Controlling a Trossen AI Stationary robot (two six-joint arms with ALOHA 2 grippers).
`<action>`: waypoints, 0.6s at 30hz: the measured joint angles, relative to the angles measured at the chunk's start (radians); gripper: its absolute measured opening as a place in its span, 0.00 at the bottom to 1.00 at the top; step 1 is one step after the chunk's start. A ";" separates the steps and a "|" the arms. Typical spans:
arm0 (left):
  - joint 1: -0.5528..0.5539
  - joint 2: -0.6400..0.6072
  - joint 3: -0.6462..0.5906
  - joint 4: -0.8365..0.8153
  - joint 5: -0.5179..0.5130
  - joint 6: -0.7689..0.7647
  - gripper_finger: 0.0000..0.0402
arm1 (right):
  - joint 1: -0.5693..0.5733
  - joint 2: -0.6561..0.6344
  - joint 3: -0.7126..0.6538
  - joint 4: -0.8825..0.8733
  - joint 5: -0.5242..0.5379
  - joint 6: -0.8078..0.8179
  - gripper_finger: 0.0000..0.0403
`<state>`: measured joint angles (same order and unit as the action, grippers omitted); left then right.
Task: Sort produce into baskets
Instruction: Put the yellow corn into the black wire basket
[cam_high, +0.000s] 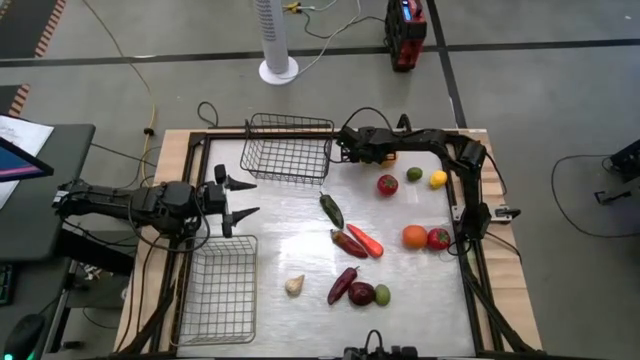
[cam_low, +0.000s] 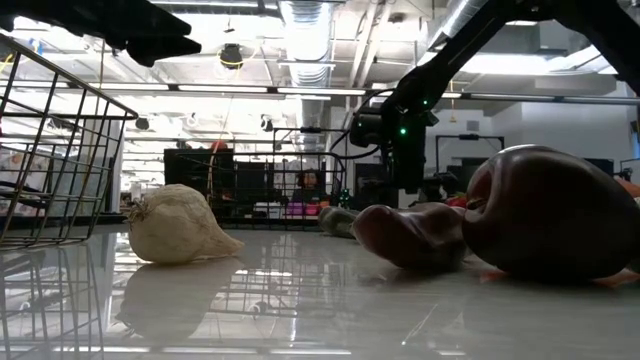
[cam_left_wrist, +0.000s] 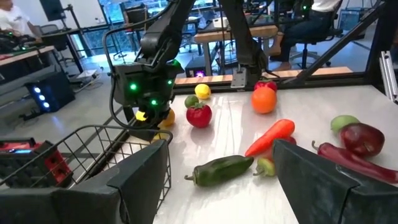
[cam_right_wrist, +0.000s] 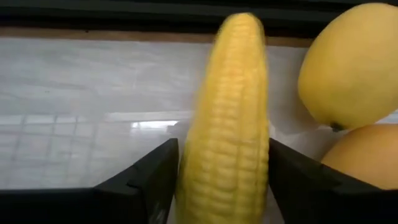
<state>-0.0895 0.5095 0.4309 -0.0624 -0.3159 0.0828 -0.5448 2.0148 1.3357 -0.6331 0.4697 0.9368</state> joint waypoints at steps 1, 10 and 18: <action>0.000 0.000 0.000 0.000 0.000 -0.001 0.69 | 0.002 0.000 0.000 -0.003 -0.004 0.000 0.59; 0.000 0.000 0.000 -0.015 -0.001 -0.017 0.69 | 0.037 -0.027 0.040 -0.100 -0.091 -0.110 0.51; 0.000 0.000 0.000 -0.017 -0.007 -0.023 0.69 | 0.089 -0.157 0.158 -0.278 -0.054 -0.183 0.54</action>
<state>-0.0895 0.5095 0.4309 -0.0790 -0.3231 0.0596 -0.4561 1.8576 1.4934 -0.9108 0.4156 0.7538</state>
